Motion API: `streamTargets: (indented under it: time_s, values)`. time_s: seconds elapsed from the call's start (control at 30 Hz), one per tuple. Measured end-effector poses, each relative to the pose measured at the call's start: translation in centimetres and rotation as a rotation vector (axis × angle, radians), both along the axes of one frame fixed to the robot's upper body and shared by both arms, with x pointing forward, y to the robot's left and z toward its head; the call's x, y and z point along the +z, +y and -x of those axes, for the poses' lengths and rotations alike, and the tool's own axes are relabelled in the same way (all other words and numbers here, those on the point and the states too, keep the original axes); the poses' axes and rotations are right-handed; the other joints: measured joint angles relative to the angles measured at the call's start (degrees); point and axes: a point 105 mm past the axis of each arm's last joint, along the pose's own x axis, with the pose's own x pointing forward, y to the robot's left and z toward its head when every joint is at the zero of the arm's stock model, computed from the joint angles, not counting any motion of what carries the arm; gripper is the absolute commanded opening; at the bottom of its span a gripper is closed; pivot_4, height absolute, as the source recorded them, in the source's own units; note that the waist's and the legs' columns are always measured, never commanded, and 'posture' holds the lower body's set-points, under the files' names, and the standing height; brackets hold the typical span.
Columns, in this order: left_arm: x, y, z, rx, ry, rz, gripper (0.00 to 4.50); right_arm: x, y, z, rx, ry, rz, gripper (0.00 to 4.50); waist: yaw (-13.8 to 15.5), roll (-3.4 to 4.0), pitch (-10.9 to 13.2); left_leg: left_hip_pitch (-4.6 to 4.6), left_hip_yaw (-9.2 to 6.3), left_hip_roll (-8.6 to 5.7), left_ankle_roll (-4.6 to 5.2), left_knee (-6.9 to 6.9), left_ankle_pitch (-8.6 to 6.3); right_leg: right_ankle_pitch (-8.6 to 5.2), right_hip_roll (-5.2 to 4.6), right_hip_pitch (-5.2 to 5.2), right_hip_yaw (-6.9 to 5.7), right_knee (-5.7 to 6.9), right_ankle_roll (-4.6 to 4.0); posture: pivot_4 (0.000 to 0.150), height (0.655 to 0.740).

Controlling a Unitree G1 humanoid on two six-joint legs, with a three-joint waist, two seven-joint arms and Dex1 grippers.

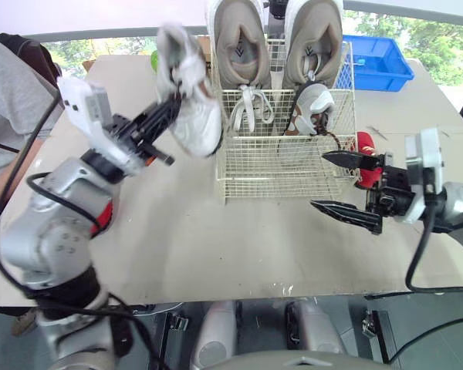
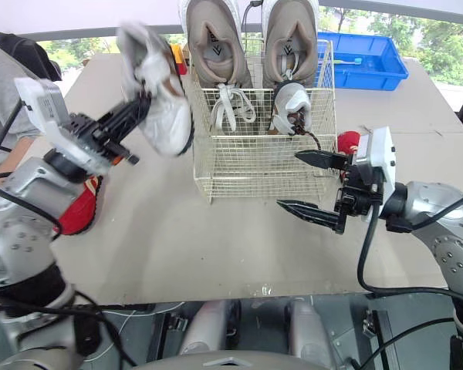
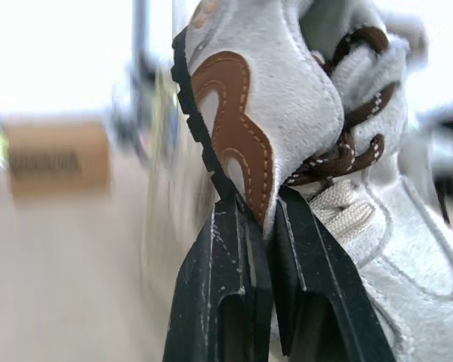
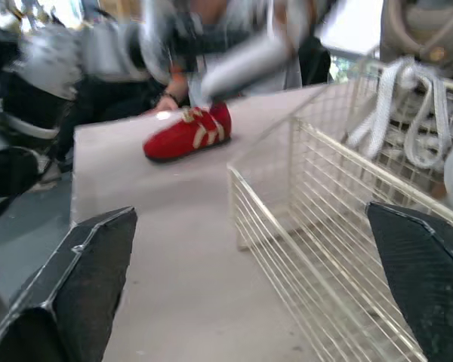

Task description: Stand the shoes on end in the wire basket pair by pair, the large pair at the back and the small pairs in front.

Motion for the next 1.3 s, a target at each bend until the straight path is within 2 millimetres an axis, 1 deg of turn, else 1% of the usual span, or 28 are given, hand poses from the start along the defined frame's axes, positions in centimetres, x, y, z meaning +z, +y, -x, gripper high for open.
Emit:
streamTargets:
  time_s: [0.03, 0.07, 0.13, 0.23, 0.3, 0.4, 0.47, 0.53, 0.57, 0.63, 0.67, 0.87, 1.03, 1.13, 1.17, 1.2, 1.3]
  values:
    - [0.8, -0.7, -0.2, 0.032, -0.062, 0.001, 0.0, 0.3, 0.1, 0.0, 0.001, -0.016, 0.001, 4.47, 0.02, 0.0, 0.0, -0.01, 0.04, -0.01, 0.0, 0.03, 0.0, 0.0, 0.02, 0.0, 0.0, 0.04, 0.0, 0.15, 0.74]
    - [1.2, -1.0, -0.3, 0.057, -0.097, -0.008, 0.0, 0.4, 0.0, 0.0, 0.001, -0.024, 0.006, 4.47, -0.07, -0.02, -0.02, 0.0, 0.09, 0.0, 0.0, 0.03, 0.0, 0.0, 0.05, 0.01, 0.03, 0.03, 0.0, 0.15, 0.74]
    - [1.9, -1.7, -0.6, 0.145, -0.205, -0.043, 0.0, -0.1, -0.2, -0.1, -0.01, -0.023, 0.037, 4.47, -0.08, 0.0, -0.02, 0.01, 0.13, -0.01, 0.0, 0.03, -0.01, 0.0, 0.06, 0.01, 0.04, 0.03, 0.0, 0.15, 0.74]
    - [1.9, -2.7, -1.0, 0.247, -0.354, -0.131, 0.0, -0.6, -0.3, -0.1, -0.022, -0.01, 0.049, 4.47, -0.15, 0.0, -0.02, 0.0, 0.14, 0.01, 0.0, 0.02, -0.01, 0.0, 0.09, -0.01, 0.05, 0.03, -0.01, 0.15, 0.74]
    - [1.1, -3.4, -0.8, 0.29, -0.467, -0.211, 0.0, -0.6, -0.1, 0.3, -0.025, -0.014, 0.051, 4.47, -0.17, 0.01, -0.03, 0.02, 0.16, 0.03, 0.01, 0.0, -0.01, 0.0, 0.08, -0.01, 0.06, 0.03, -0.01, 0.15, 0.74]
    - [-0.4, -4.5, -0.7, 0.306, -0.572, -0.296, 0.0, -0.5, -0.2, 0.7, -0.038, -0.021, 0.055, 4.47, -0.04, 0.01, -0.03, 0.0, 0.15, 0.06, 0.01, 0.01, -0.01, 0.0, 0.06, 0.0, 0.03, 0.02, -0.01, 0.15, 0.74]
    - [-1.1, -4.7, -0.9, 0.328, -0.62, -0.318, 0.0, -0.5, -0.3, 0.8, -0.048, -0.014, 0.056, 4.47, 0.1, 0.0, -0.03, -0.03, 0.14, 0.07, 0.01, 0.05, -0.01, 0.0, 0.04, 0.0, 0.01, 0.01, -0.01, 0.15, 0.74]
    - [-2.1, -5.1, -1.5, 0.363, -0.663, -0.352, 0.0, -0.5, -0.5, 1.0, -0.065, -0.007, 0.055, 4.47, 0.13, 0.01, -0.04, -0.02, 0.15, 0.06, 0.01, 0.1, -0.01, 0.0, 0.02, 0.01, 0.03, 0.03, 0.0, 0.15, 0.74]
    - [-2.9, -5.4, -2.1, 0.378, -0.671, -0.375, 0.0, -0.3, -0.6, 1.1, -0.076, -0.011, 0.055, 4.47, 0.18, 0.01, -0.04, -0.03, 0.15, 0.06, 0.02, 0.13, -0.01, 0.01, 0.02, 0.01, 0.02, 0.05, 0.0, 0.15, 0.74]
    - [-5.0, -5.9, -3.3, 0.384, -0.645, -0.415, 0.0, 0.3, -0.6, 1.5, -0.093, -0.028, 0.053, 4.47, 0.0, -0.01, -0.04, -0.05, 0.15, 0.07, 0.02, 0.15, -0.01, 0.01, 0.02, 0.01, 0.01, 0.07, 0.01, 0.15, 0.74]
    - [-5.4, -6.0, -3.5, 0.384, -0.638, -0.42, 0.0, 0.3, -0.6, 1.6, -0.099, -0.028, 0.053, 4.47, -0.04, -0.01, -0.04, -0.05, 0.14, 0.08, 0.02, 0.15, -0.02, 0.01, 0.02, 0.01, 0.0, 0.07, 0.01, 0.15, 0.74]
    - [-6.0, -6.4, -3.7, 0.37, -0.625, -0.361, 0.0, 0.2, -0.8, 1.7, -0.167, 0.0, 0.035, 4.47, 0.05, 0.02, -0.09, -0.03, 0.11, 0.14, 0.02, 0.17, -0.02, 0.01, -0.01, 0.02, -0.06, 0.15, 0.02, 0.15, 0.74]
    - [-7.5, -5.6, -2.7, 0.305, -0.508, -0.333, 0.0, -0.1, -1.2, 1.8, -0.209, 0.019, 0.026, 4.47, -0.13, 0.13, -0.21, 0.03, 0.12, 0.19, 0.02, 0.19, -0.02, 0.01, -0.03, 0.06, -0.04, 0.17, 0.02, 0.15, 0.74]
    - [-7.6, -5.3, -2.2, 0.261, -0.451, -0.328, 0.0, -0.6, -1.4, 1.9, -0.216, 0.042, 0.028, 4.47, -0.27, 0.2, -0.28, 0.05, 0.11, 0.18, 0.02, 0.19, -0.02, 0.0, -0.02, 0.06, -0.01, 0.15, 0.02, 0.15, 0.74]
    - [-7.7, -5.2, -2.2, 0.251, -0.438, -0.327, 0.88, -0.7, -1.5, 1.9, -0.218, 0.044, 0.027, 4.5, -0.32, 0.22, -0.29, 0.06, 0.11, 0.17, 0.03, 0.19, -0.03, 0.0, 0.0, 0.05, 0.01, 0.15, 0.02, 0.15, 0.74]
    - [-7.8, -5.1, -2.1, 0.233, -0.414, -0.329, 1.07, -0.6, -1.6, 1.8, -0.222, 0.042, 0.025, 4.5, -0.36, 0.24, -0.31, 0.06, 0.11, 0.15, 0.03, 0.18, -0.03, 0.0, 0.02, 0.05, 0.01, 0.15, 0.02, 0.15, 0.74]
    - [-9.2, -4.9, -1.9, 0.178, -0.282, -0.301, 2.62, -0.5, -2.2, 1.4, -0.241, 0.044, 0.015, 4.5, -0.28, 0.28, -0.32, 0.05, 0.12, 0.16, 0.03, 0.19, -0.03, 0.0, 0.03, 0.06, -0.03, 0.15, 0.02, 0.15, 0.74]
